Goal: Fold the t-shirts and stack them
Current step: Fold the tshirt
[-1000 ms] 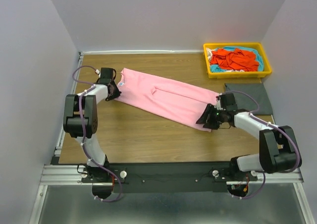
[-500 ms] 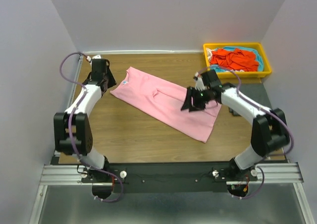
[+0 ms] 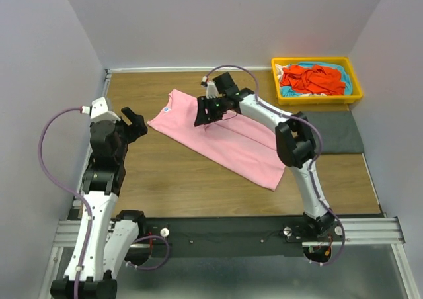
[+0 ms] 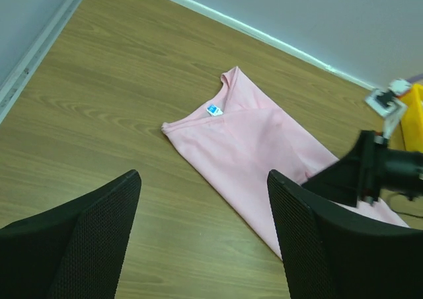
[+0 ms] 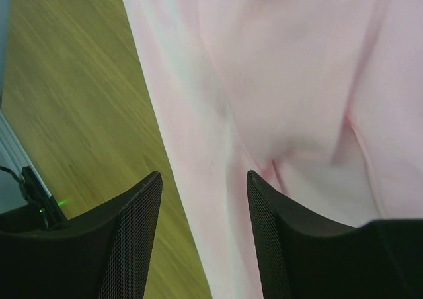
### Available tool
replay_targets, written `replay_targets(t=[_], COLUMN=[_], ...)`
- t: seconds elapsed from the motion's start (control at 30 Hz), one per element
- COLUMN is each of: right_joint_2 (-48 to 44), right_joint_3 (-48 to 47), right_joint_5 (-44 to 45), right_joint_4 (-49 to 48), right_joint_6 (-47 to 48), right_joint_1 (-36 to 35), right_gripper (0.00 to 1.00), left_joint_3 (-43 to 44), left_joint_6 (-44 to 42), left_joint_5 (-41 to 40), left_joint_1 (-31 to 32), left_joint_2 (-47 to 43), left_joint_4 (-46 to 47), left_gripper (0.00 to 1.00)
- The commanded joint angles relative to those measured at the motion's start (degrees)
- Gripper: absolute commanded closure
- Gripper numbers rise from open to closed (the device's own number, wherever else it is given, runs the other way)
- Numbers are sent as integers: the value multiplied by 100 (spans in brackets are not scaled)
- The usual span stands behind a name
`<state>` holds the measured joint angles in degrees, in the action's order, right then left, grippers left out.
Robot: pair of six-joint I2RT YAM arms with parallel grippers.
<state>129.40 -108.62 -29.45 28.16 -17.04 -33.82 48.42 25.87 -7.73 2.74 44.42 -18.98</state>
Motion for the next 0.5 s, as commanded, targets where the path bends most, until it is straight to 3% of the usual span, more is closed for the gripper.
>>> replay_targets(t=[0.0, 0.2, 0.47], right_joint_2=[761, 1666, 2343], right_joint_3=[-782, -1398, -1943], right_joint_5=[-394, -237, 1360], right_joint_4=[-223, -715, -1014], right_joint_6=[122, -255, -871], right_joint_1=[-273, -397, -239], right_gripper=[39, 39, 37], left_joint_3=[-473, -1124, -1450], left_joint_6=[234, 401, 375], left_joint_5=[131, 210, 324], left_joint_1=[7, 7, 7], left_joint_2=[-713, -1489, -1963], left_joint_4=[-70, 26, 272], left_gripper=[14, 11, 11])
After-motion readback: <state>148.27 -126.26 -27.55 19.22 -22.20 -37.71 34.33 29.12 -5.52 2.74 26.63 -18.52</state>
